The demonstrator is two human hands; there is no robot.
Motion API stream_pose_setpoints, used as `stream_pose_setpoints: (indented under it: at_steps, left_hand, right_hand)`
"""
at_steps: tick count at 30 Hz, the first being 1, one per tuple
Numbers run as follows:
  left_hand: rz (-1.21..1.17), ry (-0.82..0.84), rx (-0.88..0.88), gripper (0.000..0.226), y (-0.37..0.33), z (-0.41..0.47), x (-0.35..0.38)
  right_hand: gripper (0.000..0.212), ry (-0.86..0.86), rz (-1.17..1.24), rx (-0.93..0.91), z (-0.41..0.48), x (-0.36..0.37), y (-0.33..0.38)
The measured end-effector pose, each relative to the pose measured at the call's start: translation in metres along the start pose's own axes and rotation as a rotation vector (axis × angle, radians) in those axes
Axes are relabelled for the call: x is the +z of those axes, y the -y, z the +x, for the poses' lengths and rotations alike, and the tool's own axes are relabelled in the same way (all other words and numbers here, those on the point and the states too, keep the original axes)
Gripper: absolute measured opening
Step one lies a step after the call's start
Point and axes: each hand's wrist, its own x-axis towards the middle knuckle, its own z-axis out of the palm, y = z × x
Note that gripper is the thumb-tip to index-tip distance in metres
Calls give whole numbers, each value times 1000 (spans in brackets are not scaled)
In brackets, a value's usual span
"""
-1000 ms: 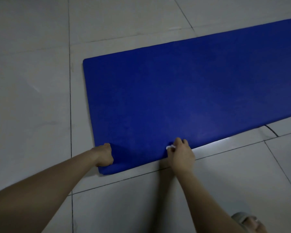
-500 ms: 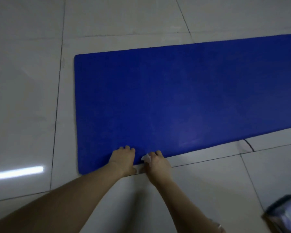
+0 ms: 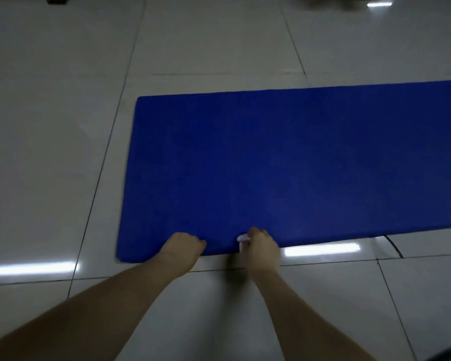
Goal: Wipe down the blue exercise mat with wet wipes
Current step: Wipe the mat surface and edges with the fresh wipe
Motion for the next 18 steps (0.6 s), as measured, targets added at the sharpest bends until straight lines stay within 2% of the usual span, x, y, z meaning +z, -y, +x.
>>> stream_pose_setpoints:
  at_steps: [3,7,11,13,15,18]
  left_hand:
    - [-52,-7,29,28,6,-6,5]
    - [-64,72,-1,21,21,-31,20]
    - [-42,216,-112,18,48,-65,47]
    - [-86,195,-139,16,51,-67,50]
    - [-204,104,-135,32,44,-58,49]
    - [-429,117,-163,54,38,-38,53]
  right_hand:
    - [26,-60,54,121,1,-5,-14]
    - [24,-4,22,8,-30,26,15]
    - [29,145,22,-135,-60,58,52]
    - [29,188,14,-149,-65,61,60]
    - [28,212,28,-122,-60,59,61]
    - [26,236,-63,-100,-51,56,68]
